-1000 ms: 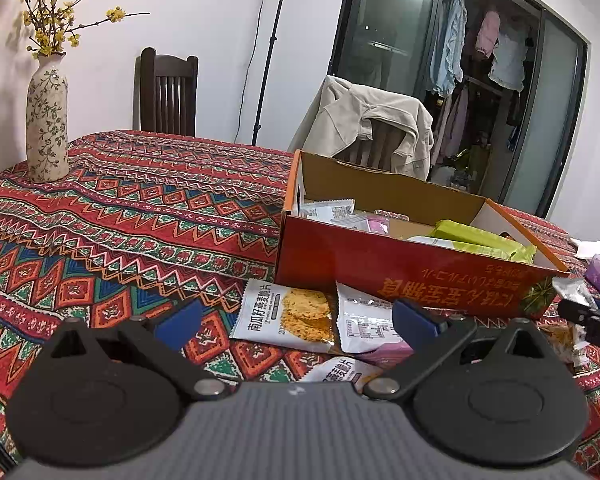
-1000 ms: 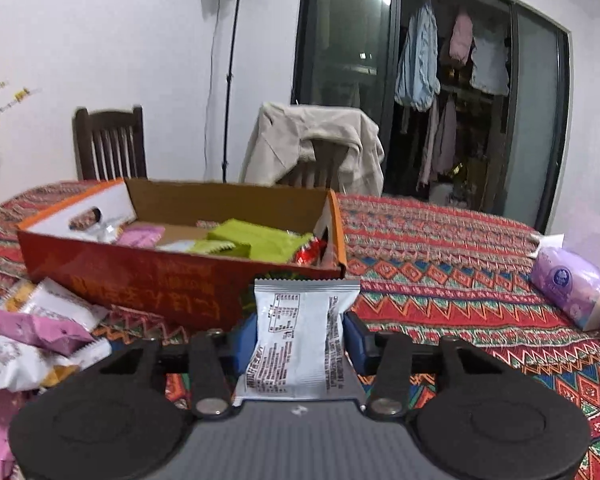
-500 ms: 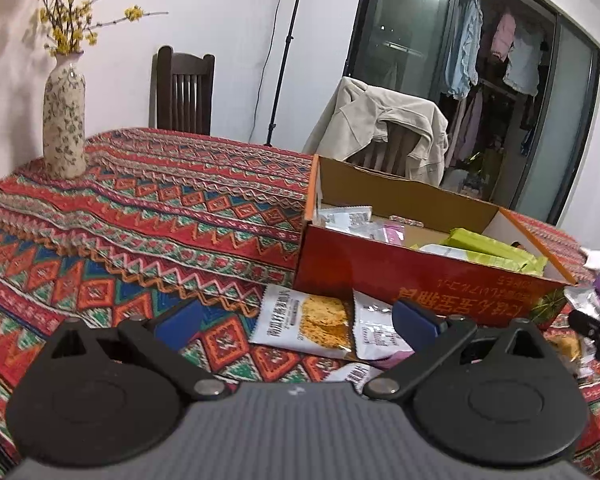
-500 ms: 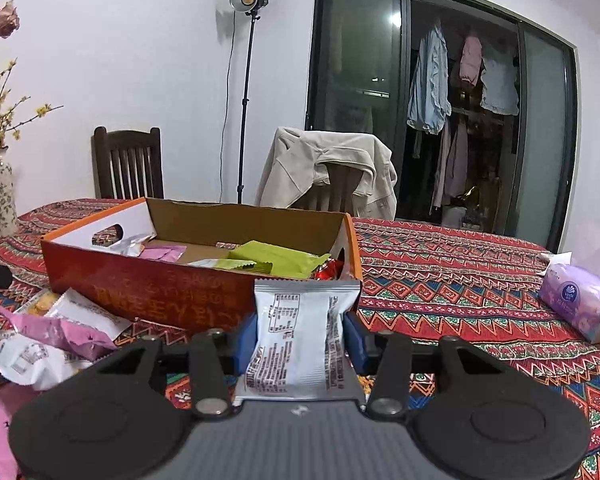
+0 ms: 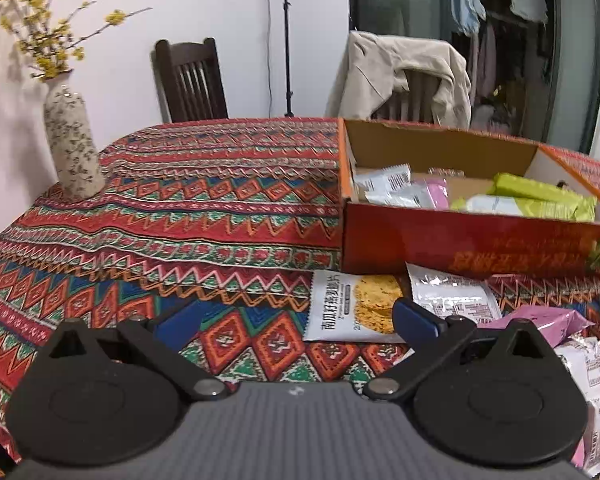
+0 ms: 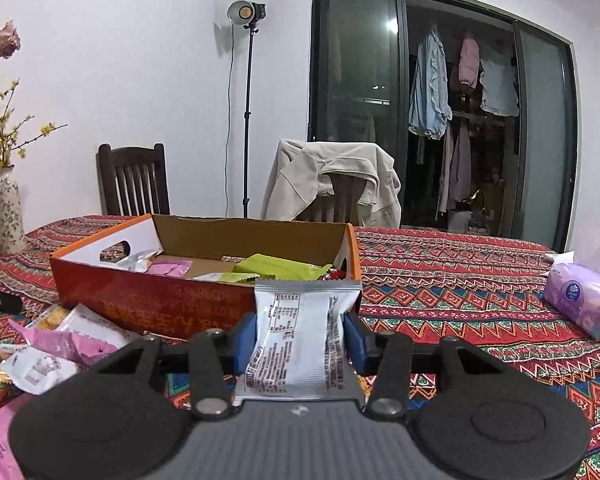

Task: Organize snacks
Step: 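Grasp a cookie packet with the left tool while the right tool holds its white packet, then carry both packets over the orange box and open both tools to drop them, then move both tools back over the remaining snack packets, then grasp a white packet with the right tool while the left tool grasps a cookie packet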

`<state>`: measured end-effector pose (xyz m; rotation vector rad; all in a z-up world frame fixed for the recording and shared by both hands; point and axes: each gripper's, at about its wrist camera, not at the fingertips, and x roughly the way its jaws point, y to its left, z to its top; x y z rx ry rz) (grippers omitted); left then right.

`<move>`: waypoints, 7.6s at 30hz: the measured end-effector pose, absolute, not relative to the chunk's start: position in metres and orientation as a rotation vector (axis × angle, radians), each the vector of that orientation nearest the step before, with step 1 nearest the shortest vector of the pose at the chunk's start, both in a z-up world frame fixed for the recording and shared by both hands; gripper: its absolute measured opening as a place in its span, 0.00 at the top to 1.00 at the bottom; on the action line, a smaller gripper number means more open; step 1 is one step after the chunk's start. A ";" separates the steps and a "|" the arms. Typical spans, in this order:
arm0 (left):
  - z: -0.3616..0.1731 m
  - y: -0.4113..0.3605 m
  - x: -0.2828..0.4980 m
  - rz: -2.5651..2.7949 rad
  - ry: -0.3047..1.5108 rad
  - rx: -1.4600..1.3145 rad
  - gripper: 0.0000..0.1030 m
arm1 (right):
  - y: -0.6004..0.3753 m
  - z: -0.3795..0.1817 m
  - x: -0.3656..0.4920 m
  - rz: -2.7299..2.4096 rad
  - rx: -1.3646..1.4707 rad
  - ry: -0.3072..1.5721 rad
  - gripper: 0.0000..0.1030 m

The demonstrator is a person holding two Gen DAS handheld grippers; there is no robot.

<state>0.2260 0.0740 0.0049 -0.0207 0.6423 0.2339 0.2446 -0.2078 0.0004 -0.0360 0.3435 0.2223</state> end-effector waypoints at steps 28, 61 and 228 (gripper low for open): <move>-0.020 0.042 0.284 0.174 0.769 0.055 0.00 | -0.210 0.003 0.241 0.242 -0.026 0.336 0.54; -0.001 0.058 0.240 0.133 0.617 -0.067 0.37 | -0.209 -0.001 0.251 0.242 -0.009 0.370 0.54; 0.011 0.109 0.136 0.109 0.511 -0.165 0.00 | -0.107 0.005 0.195 0.430 -0.038 0.531 0.57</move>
